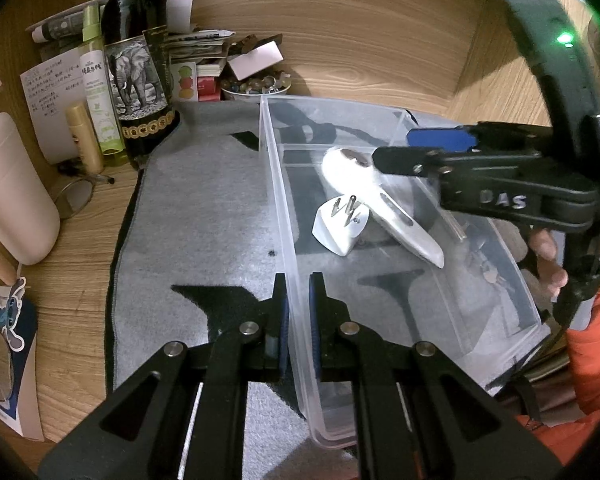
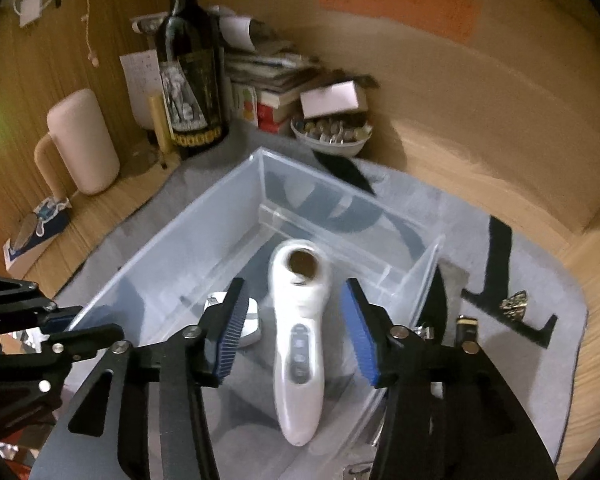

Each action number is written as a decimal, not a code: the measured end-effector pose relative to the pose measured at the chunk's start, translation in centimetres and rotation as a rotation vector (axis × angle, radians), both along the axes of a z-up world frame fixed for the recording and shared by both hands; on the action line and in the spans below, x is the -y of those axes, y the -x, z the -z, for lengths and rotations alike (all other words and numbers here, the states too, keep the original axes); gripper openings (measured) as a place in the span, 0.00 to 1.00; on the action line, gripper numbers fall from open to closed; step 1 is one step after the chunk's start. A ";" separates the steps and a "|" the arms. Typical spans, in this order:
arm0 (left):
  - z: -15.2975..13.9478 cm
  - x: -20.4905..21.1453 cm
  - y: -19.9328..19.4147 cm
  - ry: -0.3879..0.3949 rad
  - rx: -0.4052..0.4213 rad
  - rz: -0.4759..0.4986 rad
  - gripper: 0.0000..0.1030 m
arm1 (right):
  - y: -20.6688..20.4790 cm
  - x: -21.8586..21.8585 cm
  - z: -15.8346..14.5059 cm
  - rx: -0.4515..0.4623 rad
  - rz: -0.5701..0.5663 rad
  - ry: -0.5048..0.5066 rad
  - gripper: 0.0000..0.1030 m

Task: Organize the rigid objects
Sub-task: 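Lift the facial device, lower it into the box, open the right tool, then move the right tool back to the mat and grasp the black knob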

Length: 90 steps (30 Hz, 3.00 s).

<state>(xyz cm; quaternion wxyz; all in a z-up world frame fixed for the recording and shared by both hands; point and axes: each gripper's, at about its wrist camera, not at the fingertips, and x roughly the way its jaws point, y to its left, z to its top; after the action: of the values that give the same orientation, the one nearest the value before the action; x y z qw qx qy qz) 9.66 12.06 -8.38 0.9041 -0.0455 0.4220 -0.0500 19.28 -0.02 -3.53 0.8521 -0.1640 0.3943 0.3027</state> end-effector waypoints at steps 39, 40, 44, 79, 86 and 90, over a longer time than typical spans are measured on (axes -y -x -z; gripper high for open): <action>-0.5 0.9 -0.6 -0.066 -0.031 -0.068 0.08 | 1.9 14.7 2.9 -0.039 0.256 -0.028 0.67; -0.5 1.0 -0.6 -0.067 -0.032 -0.070 0.08 | 1.9 14.6 3.4 -0.054 0.250 -0.024 0.67; -0.5 1.0 -0.7 -0.072 -0.035 -0.076 0.08 | 2.0 14.0 5.0 -0.104 0.227 -0.028 0.62; -0.2 0.7 -0.8 -0.047 -0.032 -0.063 0.08 | 2.7 10.8 -0.1 0.005 0.120 -0.124 0.13; -0.1 0.5 -0.7 -0.034 -0.027 -0.054 0.08 | 2.1 11.7 0.0 -0.017 0.155 -0.105 0.18; -0.1 0.5 -0.6 -0.031 -0.024 -0.049 0.09 | 2.0 12.3 1.2 -0.041 0.178 -0.072 0.37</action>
<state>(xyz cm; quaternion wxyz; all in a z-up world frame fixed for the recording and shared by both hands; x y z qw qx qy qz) 10.30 11.60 -8.28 0.9004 -0.0423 0.4325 -0.0205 17.30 -12.27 -4.74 0.8728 -0.0911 0.4135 0.2429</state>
